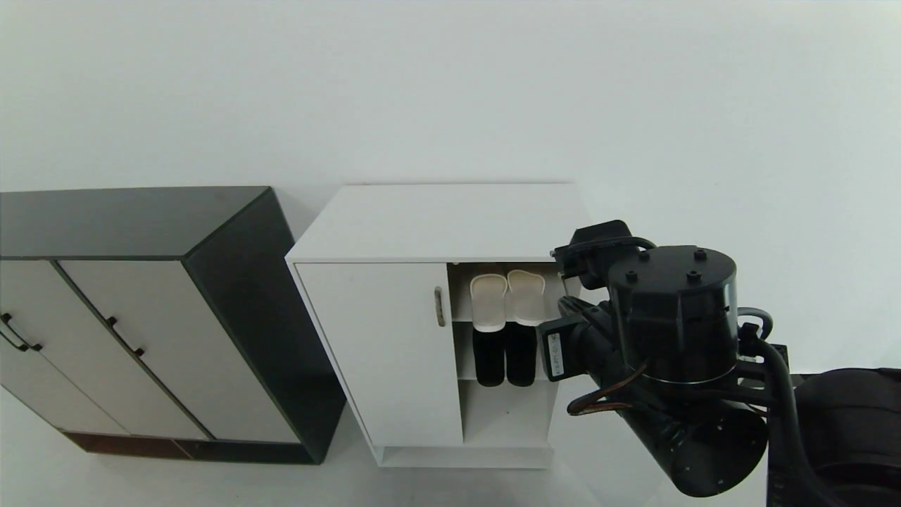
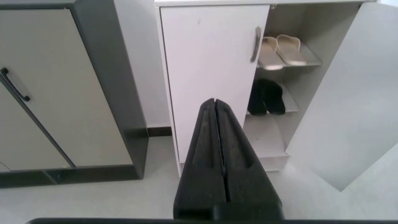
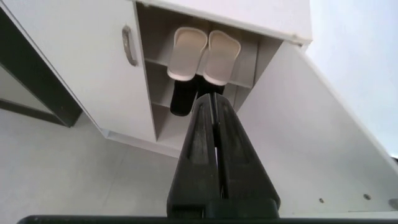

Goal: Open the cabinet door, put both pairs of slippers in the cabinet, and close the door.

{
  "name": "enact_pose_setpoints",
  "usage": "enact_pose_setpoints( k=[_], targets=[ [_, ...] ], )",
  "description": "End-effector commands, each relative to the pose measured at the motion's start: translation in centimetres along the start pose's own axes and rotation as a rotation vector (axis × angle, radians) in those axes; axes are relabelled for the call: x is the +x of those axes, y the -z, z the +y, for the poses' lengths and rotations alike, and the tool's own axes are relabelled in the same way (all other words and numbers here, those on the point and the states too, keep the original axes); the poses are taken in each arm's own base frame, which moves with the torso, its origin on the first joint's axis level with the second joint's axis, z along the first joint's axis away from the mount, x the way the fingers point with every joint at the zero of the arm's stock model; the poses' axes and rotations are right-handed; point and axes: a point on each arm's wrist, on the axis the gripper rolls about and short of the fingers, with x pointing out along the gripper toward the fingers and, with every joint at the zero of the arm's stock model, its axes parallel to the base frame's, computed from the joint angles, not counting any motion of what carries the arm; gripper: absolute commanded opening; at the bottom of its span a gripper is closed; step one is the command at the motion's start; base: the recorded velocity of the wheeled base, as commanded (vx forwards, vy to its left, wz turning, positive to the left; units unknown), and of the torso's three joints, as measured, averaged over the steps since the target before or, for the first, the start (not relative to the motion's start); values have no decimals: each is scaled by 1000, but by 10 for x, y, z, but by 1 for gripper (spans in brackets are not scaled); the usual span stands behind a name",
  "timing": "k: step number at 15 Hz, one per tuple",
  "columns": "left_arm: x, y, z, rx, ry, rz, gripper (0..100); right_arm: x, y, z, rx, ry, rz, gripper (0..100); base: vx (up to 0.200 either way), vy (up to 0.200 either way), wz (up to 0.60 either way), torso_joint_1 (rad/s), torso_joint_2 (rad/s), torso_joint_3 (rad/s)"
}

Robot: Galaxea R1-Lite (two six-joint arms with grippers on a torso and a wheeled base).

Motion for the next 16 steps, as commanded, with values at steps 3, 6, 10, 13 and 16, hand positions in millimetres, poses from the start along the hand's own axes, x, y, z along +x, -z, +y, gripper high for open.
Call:
enact_pose_setpoints(
  k=[3,6,10,13,16],
  targets=[
    [0,0,0,0,0,1,0,-2,-1,-3,2,-4,-2,0,0,0,0,85,-189,-108],
    [0,0,0,0,0,1,0,-2,1,-3,-8,-4,4,0,0,0,0,0,0,0],
    [0,0,0,0,0,1,0,-2,2,-3,-13,-4,6,0,0,0,0,0,0,0],
    [0,0,0,0,0,1,0,-1,3,-3,-15,-10,9,0,0,0,-400,2,-2,5],
    [0,0,0,0,0,1,0,0,3,-4,-16,-4,9,0,0,0,-600,4,-1,2]
  ],
)
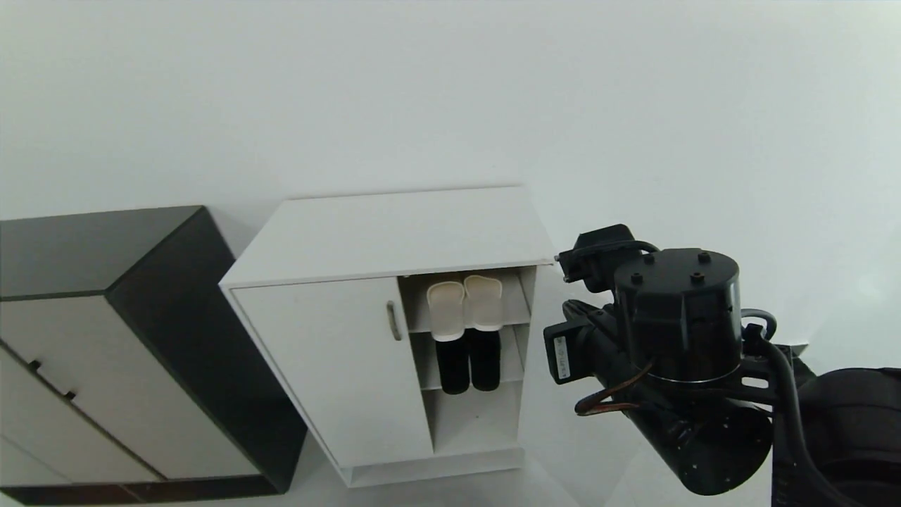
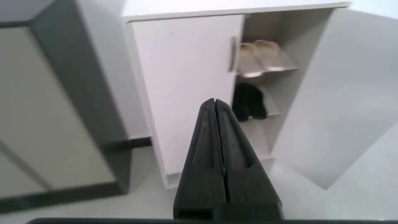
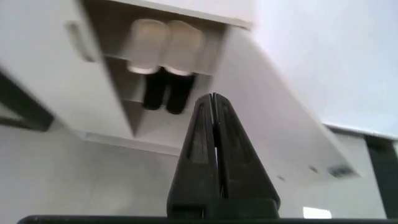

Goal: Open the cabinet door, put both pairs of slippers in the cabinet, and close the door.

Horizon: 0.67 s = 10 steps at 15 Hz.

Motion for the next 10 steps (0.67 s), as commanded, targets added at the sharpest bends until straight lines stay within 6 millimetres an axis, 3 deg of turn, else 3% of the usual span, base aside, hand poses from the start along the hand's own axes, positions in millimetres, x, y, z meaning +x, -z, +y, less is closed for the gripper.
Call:
enact_pose_setpoints(
  k=[1,2,10],
  targets=[
    [0,0,0,0,0,0,0,1,0,-1,2,3,-1,0,0,0,-600,12,-2,2],
    [0,0,0,0,0,0,0,4,0,-5,1,20,2,0,0,0,-600,2,-2,7],
    [0,0,0,0,0,0,0,54,-10,-54,51,97,-1,0,0,0,0,0,0,0]
  ],
)
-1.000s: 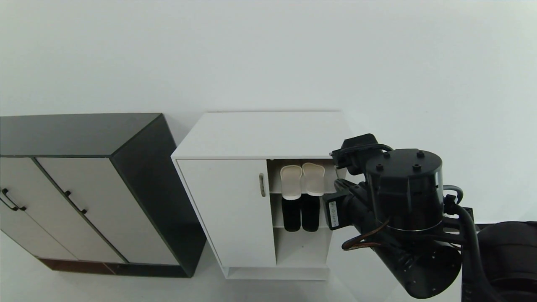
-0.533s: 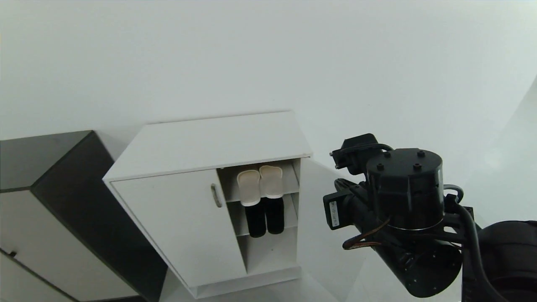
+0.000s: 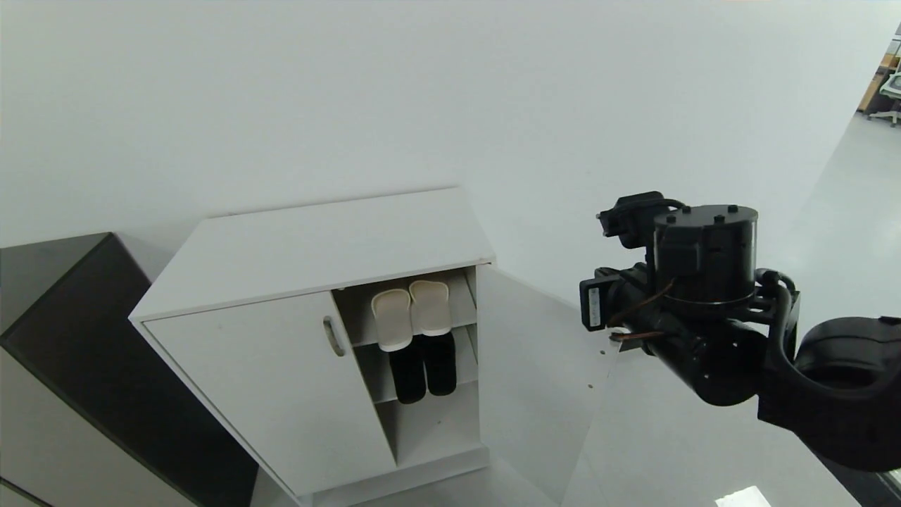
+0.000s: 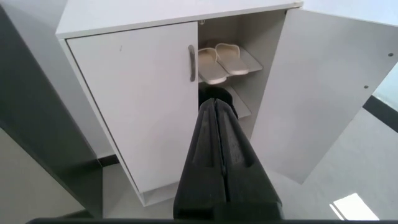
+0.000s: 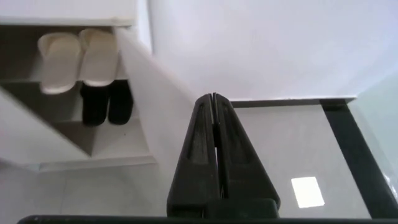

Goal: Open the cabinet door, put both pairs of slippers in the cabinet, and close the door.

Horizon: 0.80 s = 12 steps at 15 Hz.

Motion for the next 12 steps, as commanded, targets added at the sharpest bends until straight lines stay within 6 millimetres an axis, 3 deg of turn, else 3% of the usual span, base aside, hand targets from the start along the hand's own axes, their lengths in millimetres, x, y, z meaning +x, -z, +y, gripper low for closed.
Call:
enact_pose_setpoints(
  k=[1,2,4,7,12],
  targets=[
    [0,0,0,0,0,0,0,14,0,-11,17,6,-2,0,0,0,0,0,0,0],
    [0,0,0,0,0,0,0,20,0,-16,23,6,0,0,0,0,0,0,0,0],
    [0,0,0,0,0,0,0,24,0,-19,52,-37,3,0,-200,0,0,2,2,5],
    [0,0,0,0,0,0,0,48,6,-30,59,-6,26,0,-200,0,0,4,7,4],
    [0,0,0,0,0,0,0,91,26,-44,84,22,24,0,0,0,0,0,0,0]
  ],
)
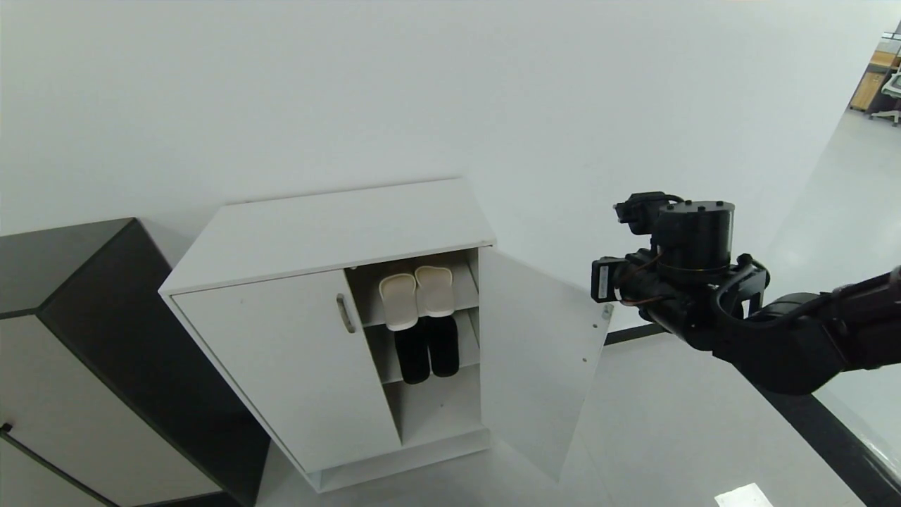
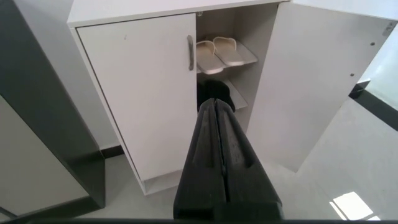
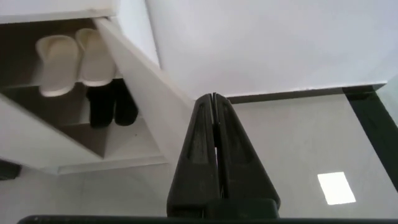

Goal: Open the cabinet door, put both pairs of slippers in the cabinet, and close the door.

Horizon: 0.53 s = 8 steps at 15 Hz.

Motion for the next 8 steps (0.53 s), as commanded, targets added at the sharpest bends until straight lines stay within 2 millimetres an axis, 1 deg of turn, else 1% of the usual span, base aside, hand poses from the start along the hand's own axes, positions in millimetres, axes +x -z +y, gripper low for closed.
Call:
enact_pose_setpoints(
  k=[1,3,5,8],
  targets=[
    [0,0,0,0,0,0,0,30,19,-5,0,41,17,0,0,0,0,0,0,0],
    [0,0,0,0,0,0,0,45,30,-9,-3,62,32,0,0,0,0,0,0,0],
    [0,0,0,0,0,0,0,55,38,-12,-7,75,49,0,0,0,0,0,0,0],
    [0,0,0,0,0,0,0,61,45,-12,-11,81,61,0,0,0,0,0,0,0]
  ],
)
